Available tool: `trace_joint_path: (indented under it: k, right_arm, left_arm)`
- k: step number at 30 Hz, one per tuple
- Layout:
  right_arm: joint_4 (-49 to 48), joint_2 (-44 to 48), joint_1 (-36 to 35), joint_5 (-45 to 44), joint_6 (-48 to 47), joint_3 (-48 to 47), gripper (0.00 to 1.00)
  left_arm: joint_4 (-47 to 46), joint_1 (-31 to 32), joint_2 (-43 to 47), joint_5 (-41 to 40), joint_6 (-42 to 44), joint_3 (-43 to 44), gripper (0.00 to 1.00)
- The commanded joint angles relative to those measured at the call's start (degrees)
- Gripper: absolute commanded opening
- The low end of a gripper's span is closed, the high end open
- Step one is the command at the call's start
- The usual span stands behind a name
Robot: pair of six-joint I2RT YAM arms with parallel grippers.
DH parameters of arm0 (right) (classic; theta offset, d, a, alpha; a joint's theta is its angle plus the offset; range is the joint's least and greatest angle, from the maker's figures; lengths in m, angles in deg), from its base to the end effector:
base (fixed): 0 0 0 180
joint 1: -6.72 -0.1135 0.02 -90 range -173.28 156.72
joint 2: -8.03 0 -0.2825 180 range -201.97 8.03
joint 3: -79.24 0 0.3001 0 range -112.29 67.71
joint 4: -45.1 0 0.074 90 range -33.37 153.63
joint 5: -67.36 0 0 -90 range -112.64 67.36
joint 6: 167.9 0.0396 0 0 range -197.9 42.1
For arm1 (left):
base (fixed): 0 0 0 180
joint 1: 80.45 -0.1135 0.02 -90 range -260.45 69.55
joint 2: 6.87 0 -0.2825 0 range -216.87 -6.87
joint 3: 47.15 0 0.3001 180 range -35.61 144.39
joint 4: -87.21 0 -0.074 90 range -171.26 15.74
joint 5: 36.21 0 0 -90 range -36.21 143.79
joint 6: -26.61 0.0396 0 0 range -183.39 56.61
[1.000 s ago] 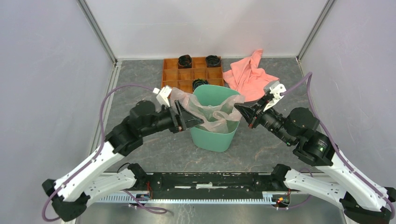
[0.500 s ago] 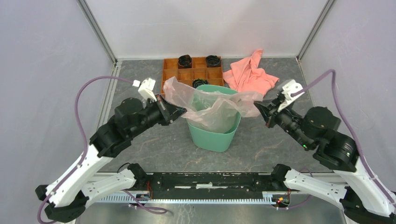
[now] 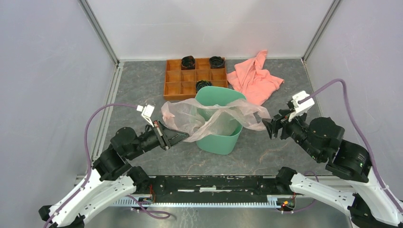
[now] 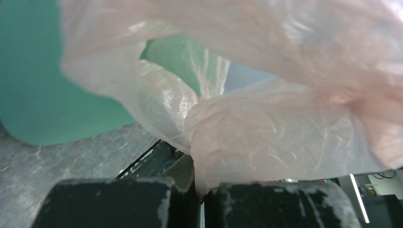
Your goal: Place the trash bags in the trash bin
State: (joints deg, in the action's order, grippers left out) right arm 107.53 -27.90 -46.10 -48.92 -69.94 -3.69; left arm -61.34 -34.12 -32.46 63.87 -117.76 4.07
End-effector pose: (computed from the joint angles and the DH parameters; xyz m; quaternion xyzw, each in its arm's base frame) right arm 0.0753 0.0703 0.4696 -0.1683 0.7687 0.1424 0.6004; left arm 0.0973 -0.1120 0.3539 0.0069 0.7415 -0.5557 0.3759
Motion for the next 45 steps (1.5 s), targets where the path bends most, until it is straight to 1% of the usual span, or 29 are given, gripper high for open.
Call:
trace_joint_path:
  k: [1,4,5,8,10,13,15,18,20,23,28,33,34,35,36,37,38,39,40,41,42,45]
  right_arm:
    - [1.9,-0.5,0.0,7.7,8.6,0.0,0.81]
    - [0.9,1.8,0.0,14.1,12.9,0.6,0.93]
    - [0.6,2.8,0.0,15.1,14.4,1.1,0.97]
    - [-1.8,5.8,0.0,19.1,18.4,2.4,0.98]
    - [-4.5,6.6,0.0,24.1,20.1,4.1,0.98]
    - [-12.3,7.6,0.0,30.6,23.5,9.9,0.98]
    - [-18.0,8.5,0.0,31.1,26.0,14.8,0.98]
    - [-28.2,9.7,0.0,27.7,29.2,20.6,0.98]
    - [-33.3,9.3,0.0,21.5,30.1,22.6,0.98]
    - [-36.2,6.2,0.0,12.1,28.5,22.6,0.98]
    - [-36.3,-1.5,0.0,4.3,26.9,18.6,0.97]
    - [-36.9,-6.5,-0.1,-1.7,25.9,18.2,0.97]
    - [-37.2,-6.9,-0.1,-3.0,25.2,18.1,0.94]
    - [-37.4,-7.2,0.0,-4.6,24.3,17.7,0.87]
    - [-37.4,-7.4,-0.1,-6.1,23.3,17.3,0.76]
    - [-37.3,-7.4,-0.1,-7.3,22.3,16.7,0.60]
    - [-37.3,-7.4,-0.1,-8.4,21.2,16.4,0.46]
    - [-37.2,-7.4,-0.1,-9.1,20.3,16.2,0.36]
    - [-36.2,-7.4,-0.1,-9.6,19.7,15.8,0.22]
    - [-34.3,-7.3,-0.1,-10.6,19.0,15.2,0.05]
    - [-32.4,-7.1,-0.1,-11.2,18.4,14.5,0.01]
    - [-26.8,-5.4,-0.1,-9.4,15.4,13.0,0.01]
  left_arm:
    - [-9.1,0.1,-0.9,4.1,-3.5,-0.6,0.02]
    - [-9.8,0.1,-3.4,5.7,-2.8,0.0,0.02]
    - [-9.8,0.1,-3.9,5.9,-2.4,0.1,0.02]
    - [-9.1,0.1,-4.1,5.3,-1.9,0.4,0.02]
    - [-9.3,0.1,-3.0,4.4,-1.9,-0.2,0.02]
    - [-10.0,0.1,-1.9,3.2,-2.0,-1.0,0.02]
    - [-10.3,0.1,-2.4,3.5,-2.0,-1.0,0.02]
    - [-10.6,0.1,-2.4,3.5,-2.4,-1.6,0.02]
    - [-11.1,0.1,-1.9,3.5,-2.9,-2.3,0.02]
    - [-11.3,0.1,-2.0,4.0,-3.2,-2.3,0.02]
    - [-11.4,0.1,-2.9,4.8,-3.4,-2.2,0.02]
    - [-11.9,0.1,-3.0,6.0,-3.6,-2.1,0.02]
    - [-11.7,0.1,-2.9,6.1,-3.3,-2.0,0.02]
    - [-10.5,0.1,-3.0,6.2,-2.7,-1.5,0.02]
    - [-9.1,0.1,-3.0,6.2,-2.0,-1.0,0.02]
    - [-7.9,0.1,-3.2,6.3,-1.4,-0.6,0.02]
    - [-6.9,0.1,-3.4,6.8,-1.0,-0.2,0.02]
    - [-6.4,0.1,-3.5,7.4,-0.8,-0.1,0.02]
    - [-6.2,0.1,-3.6,7.9,-0.7,-0.2,0.02]
    - [-6.2,0.1,-3.7,9.2,-0.6,-0.5,0.02]
    - [-6.2,0.1,-3.8,10.2,-0.4,-0.8,0.02]
    - [-6.3,0.1,-3.1,11.7,-0.7,-2.4,0.02]
